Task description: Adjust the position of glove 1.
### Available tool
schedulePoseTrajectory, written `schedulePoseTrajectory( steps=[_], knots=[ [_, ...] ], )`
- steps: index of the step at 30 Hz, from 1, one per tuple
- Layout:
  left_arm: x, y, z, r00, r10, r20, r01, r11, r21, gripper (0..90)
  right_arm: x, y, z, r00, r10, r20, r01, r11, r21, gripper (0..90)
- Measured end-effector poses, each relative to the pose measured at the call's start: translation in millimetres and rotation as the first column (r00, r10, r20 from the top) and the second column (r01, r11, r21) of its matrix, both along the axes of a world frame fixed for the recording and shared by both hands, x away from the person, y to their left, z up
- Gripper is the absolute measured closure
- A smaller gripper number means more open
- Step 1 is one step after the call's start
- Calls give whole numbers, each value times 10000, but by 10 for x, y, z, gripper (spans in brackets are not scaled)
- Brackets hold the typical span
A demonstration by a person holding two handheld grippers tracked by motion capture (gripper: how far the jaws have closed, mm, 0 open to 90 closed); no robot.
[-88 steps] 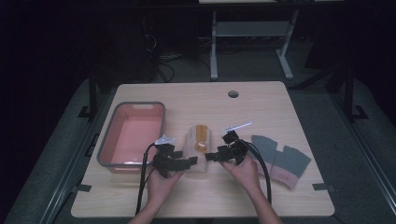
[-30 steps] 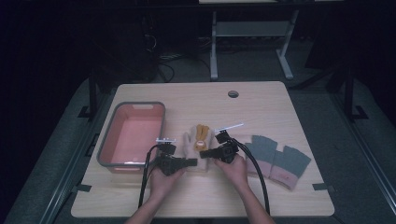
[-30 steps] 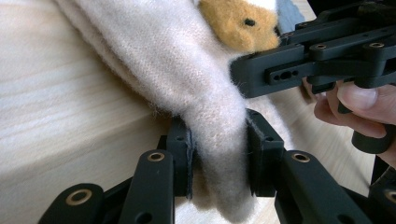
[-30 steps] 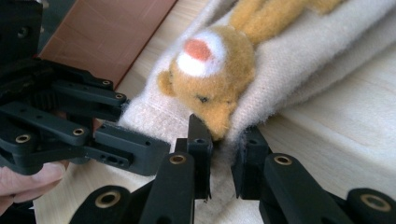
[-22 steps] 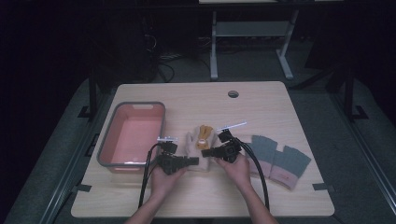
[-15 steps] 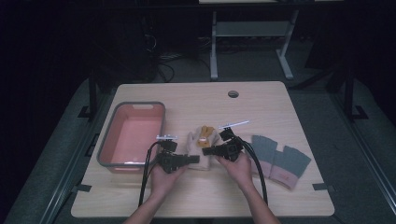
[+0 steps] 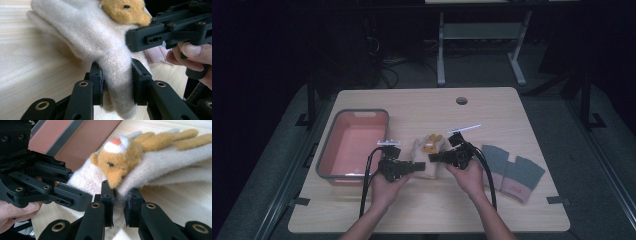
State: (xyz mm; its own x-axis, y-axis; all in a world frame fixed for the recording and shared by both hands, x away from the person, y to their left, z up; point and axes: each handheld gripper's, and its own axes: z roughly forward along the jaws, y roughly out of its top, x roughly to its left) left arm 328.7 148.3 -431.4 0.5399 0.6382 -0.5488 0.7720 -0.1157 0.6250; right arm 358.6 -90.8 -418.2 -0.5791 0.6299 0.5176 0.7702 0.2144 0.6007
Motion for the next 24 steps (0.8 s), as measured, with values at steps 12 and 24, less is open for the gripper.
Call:
schedulePoseTrajectory(
  steps=[12,24],
  knots=[
    [28,56,145,9997,-102,217,102,9999,7,668,24,43,143,10000,-9,89,9,10000,85,797],
    [51,126,315,9990,-98,440,107,9998,-196,668,54,74,314,9995,53,319,-63,9995,305,797]
  ],
)
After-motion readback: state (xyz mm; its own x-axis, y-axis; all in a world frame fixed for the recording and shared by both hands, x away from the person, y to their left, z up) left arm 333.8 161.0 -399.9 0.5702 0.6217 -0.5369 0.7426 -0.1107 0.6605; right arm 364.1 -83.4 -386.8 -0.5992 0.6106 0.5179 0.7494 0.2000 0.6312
